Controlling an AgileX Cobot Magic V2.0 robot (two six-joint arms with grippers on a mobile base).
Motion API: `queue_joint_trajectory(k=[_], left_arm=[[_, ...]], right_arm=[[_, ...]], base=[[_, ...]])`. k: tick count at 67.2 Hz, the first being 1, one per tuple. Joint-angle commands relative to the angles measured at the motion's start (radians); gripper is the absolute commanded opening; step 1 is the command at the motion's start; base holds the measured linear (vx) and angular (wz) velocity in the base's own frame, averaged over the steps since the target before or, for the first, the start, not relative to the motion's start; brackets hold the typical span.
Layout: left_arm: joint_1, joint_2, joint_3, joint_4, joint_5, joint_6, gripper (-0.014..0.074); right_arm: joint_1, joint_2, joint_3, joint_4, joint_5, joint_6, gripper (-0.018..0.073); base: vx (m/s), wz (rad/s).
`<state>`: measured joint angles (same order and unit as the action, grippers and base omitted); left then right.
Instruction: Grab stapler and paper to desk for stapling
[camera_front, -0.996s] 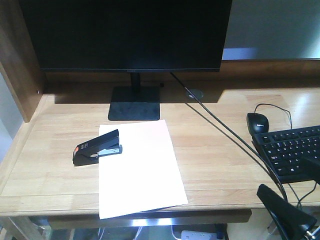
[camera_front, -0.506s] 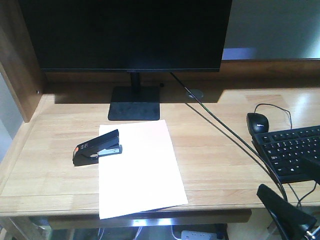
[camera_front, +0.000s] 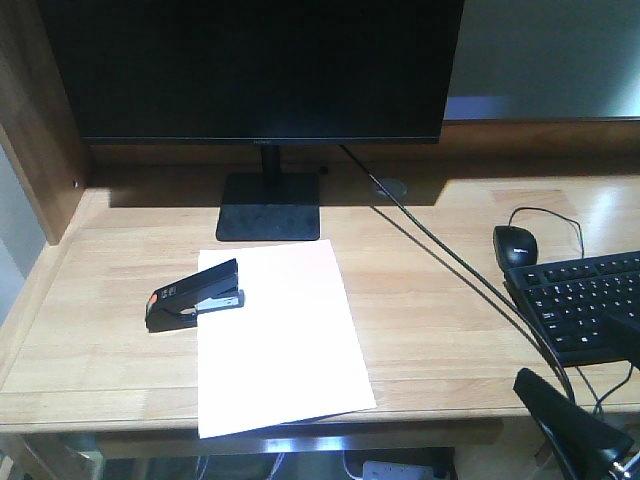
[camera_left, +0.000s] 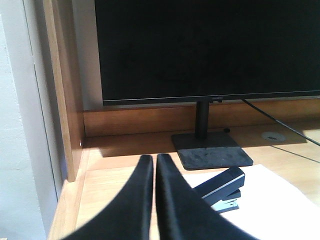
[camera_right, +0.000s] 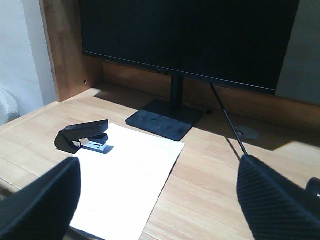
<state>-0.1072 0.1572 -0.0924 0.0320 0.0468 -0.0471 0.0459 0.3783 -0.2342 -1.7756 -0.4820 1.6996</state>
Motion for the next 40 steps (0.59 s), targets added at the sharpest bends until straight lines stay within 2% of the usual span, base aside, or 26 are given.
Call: queue_joint_trajectory(k=[1,19,29,35,40], left_arm=[[-0.004,0.015,-0.026,-0.005,-0.072,-0.01,-0.0006],[-0.004,0.015,-0.026,-0.005,-0.072,-0.01,-0.0006],[-0.004,0.015,-0.026,-0.005,-0.072,-0.01,-0.0006],[-0.004,0.015,-0.026,-0.005,-0.072,-0.01,-0.0006],[-0.004,0.015,-0.026,-0.005,-0.072,-0.01,-0.0006]], right_arm=[[-0.007,0.008,-0.028,-0.006,0.02,-0.001,0.0594],[-0.007,0.008,-0.028,-0.006,0.02,-0.002,0.0594],[-0.007,0.008,-0.028,-0.006,0.092,-0.004,0.0585],[-0.007,0.008,-0.028,0.002,0.134,-0.004,0.054],[-0.007,0.008,-0.028,0.002,0.154,-0.004,0.0454]], base=[[0.0,0.0],[0.0,0.0],[0.0,0.0],[0.0,0.0],[0.0,0.0]])
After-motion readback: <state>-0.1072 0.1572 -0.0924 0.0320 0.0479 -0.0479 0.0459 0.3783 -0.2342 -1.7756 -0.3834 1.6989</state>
